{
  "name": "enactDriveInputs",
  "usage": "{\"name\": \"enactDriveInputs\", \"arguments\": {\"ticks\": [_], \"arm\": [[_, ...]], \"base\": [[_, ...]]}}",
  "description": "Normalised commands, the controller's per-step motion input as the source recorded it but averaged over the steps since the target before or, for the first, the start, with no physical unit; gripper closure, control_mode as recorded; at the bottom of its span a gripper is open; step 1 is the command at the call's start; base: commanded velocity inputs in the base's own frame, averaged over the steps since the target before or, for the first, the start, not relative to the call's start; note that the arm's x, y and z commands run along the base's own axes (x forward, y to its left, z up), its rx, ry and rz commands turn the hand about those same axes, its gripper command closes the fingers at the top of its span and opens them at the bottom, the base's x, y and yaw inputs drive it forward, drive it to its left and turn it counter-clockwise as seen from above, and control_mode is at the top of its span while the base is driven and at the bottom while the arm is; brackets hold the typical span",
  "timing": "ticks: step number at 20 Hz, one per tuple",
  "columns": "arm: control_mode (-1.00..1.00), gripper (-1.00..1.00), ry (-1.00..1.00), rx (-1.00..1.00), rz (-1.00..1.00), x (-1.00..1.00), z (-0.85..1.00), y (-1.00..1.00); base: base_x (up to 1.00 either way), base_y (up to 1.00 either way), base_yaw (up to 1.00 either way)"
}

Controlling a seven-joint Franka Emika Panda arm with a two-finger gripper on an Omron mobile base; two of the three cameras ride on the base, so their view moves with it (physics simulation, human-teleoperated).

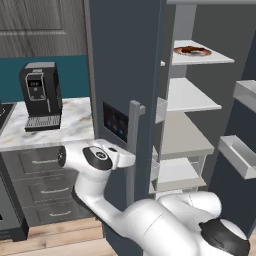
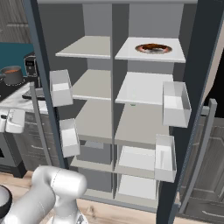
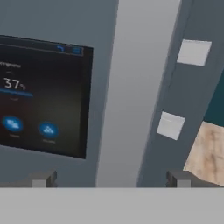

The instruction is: Retrieve the chicken drumstick from the fridge and place it on the saucepan with marinade on the stove.

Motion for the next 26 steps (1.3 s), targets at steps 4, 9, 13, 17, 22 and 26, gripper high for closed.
{"name": "enactDriveInputs", "arguments": {"ticks": [4, 9, 13, 17, 22, 26], "arm": [[-1.00, -1.00, 0.12, 0.00, 0.00, -0.33, 0.04, 0.10], [-1.00, -1.00, 0.00, 0.03, 0.00, -1.00, 0.01, -0.58], [-1.00, -1.00, 0.00, 0.19, 0.01, -0.78, 0.00, -1.00], [-1.00, -1.00, 0.00, 0.32, 0.25, -0.62, 0.00, -1.00], [-1.00, -1.00, 0.00, 0.60, 0.38, -0.98, 0.09, -0.82], [-1.00, -1.00, 0.00, 0.76, 0.31, -0.90, 0.22, -0.88]], "base": [[0.00, 0.00, 0.00], [0.00, 0.00, 0.00], [0.00, 0.00, 0.00], [0.00, 0.00, 0.00], [0.00, 0.00, 0.00], [0.00, 0.00, 0.00]]}}
